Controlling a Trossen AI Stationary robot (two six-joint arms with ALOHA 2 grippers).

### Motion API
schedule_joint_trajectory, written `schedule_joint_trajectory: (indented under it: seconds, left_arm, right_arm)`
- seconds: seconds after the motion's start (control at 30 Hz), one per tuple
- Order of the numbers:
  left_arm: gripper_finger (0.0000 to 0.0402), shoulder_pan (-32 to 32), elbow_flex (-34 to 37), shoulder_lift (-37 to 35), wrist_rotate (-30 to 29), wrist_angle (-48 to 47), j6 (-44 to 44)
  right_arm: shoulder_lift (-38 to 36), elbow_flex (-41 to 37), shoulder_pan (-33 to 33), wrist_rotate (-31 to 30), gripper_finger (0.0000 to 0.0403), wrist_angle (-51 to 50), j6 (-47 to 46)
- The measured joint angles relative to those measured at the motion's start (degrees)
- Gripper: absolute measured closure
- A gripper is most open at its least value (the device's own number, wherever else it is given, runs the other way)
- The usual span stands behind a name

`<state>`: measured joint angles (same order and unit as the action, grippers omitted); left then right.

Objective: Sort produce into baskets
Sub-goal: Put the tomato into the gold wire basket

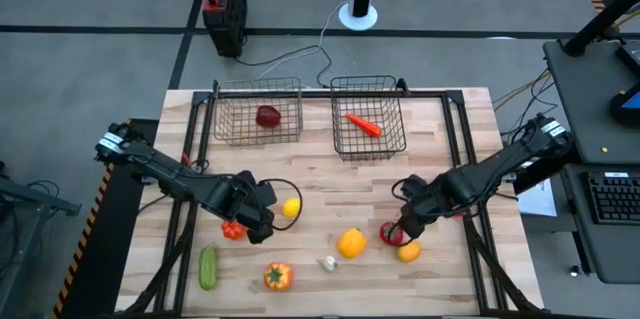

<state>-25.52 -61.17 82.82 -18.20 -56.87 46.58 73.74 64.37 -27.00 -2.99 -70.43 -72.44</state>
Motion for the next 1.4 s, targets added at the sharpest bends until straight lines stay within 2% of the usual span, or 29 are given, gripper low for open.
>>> schedule_joint_trajectory:
  seconds: [0.17, 0.37, 0.47, 0.57, 0.73, 1.1, 1.4]
  left_arm:
    - [0.0015, 0.04, 0.0, -0.06, -4.86, -1.85, -0.91]
    - [0.0016, 0.09, -0.01, -0.08, -5.5, -5.23, -1.07]
    - [0.0015, 0.09, -0.02, -0.08, -8.11, -6.19, -1.09]
    - [0.0015, 0.13, -0.02, -0.08, -10.54, -6.27, -1.53]
    - [0.0015, 0.15, -0.02, -0.08, -11.26, -6.24, -2.55]
    - [0.0015, 0.22, -0.02, -0.1, -12.43, -6.1, -2.72]
    - [0.0015, 0.22, -0.02, -0.1, -12.41, -5.34, -1.75]
  right_arm:
    - [6.49, 2.18, 0.0, 1.99, 0.0197, -0.03, 4.32]
    - [11.64, 6.85, 0.02, 2.01, 0.0195, -0.05, 6.61]
    - [13.58, 9.56, 0.02, 1.95, 0.0188, -0.05, 7.5]
    - [15.72, 12.09, 0.02, 1.53, 0.0174, -0.07, 9.18]
    - [19.37, 14.83, 0.15, 0.94, 0.0136, 0.02, 11.82]
    - [23.07, 15.0, 0.31, 1.6, 0.0036, -0.03, 13.07]
    - [22.5, 14.32, 0.31, 1.56, 0.003, 1.84, 13.02]
